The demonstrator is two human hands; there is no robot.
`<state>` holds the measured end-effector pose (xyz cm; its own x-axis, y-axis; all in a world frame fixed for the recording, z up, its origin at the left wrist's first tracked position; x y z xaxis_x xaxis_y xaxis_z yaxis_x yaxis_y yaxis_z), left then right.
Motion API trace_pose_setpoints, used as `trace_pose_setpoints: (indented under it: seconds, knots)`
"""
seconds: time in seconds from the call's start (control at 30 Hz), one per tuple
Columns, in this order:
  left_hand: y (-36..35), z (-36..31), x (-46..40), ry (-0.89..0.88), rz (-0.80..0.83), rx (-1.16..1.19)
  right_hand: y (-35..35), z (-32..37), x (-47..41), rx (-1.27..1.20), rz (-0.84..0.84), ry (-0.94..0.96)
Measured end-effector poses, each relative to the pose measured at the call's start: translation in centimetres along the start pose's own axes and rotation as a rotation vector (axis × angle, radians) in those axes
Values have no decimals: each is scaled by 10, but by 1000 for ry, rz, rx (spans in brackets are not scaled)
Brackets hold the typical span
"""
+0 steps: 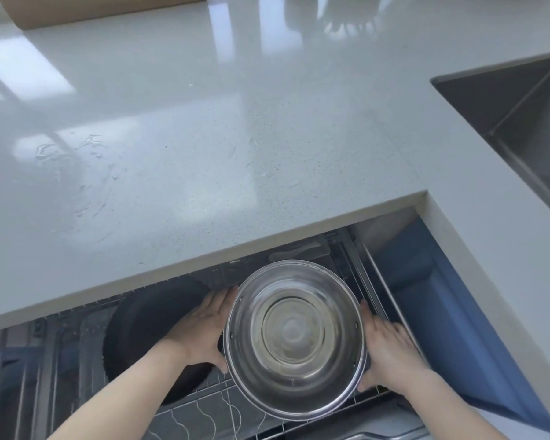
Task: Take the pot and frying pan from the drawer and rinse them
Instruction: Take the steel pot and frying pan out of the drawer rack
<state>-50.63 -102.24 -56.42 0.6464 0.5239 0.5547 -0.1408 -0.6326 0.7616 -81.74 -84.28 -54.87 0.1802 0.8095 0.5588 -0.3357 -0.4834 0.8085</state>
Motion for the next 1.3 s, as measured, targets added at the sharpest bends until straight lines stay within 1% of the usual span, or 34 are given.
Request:
trace_pose_setpoints:
  seconds: [0.07,0.2,0.3,0.4,0.5,0.63,0.73,0.9,1.0,1.1,1.23,1.3]
  knots:
    - [0,0,3,-7,-9,-5,3,0,1,-14,33,8]
    - [7,1,21,39,49,31,21,4,5,-92,151,41]
    - [21,1,42,71,107,81,45,9,9,-176,207,89]
    - [39,3,70,88,138,126,78,20,16,-200,272,134]
    - [57,1,105,16,95,170,108,32,28,-210,336,188]
    - [78,-11,158,-11,89,273,143,44,53,-211,412,261]
    - [85,-21,201,34,117,379,170,53,82,-231,444,334]
    - [100,-40,233,93,164,511,211,57,116,-319,534,377]
    - [121,-59,250,91,179,539,235,55,140,-369,508,383]
    - [148,-73,253,53,145,547,256,49,150,-380,483,387]
    - [192,-80,245,-18,-2,475,293,48,158,-401,433,394]
    - [215,-79,236,-48,-81,401,311,49,152,-366,367,387]
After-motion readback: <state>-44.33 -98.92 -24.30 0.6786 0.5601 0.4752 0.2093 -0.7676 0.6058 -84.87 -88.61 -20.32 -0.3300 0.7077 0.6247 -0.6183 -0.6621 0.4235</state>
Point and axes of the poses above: each hand's wrist, its own x-axis away from the middle knuckle, its own y-axis out of the back of the hand, z = x × y, the point moved 1 cm from there along -x, towards the middle knuckle, and after that the axes turned 1 degree about -z, right-handed, at the moved point
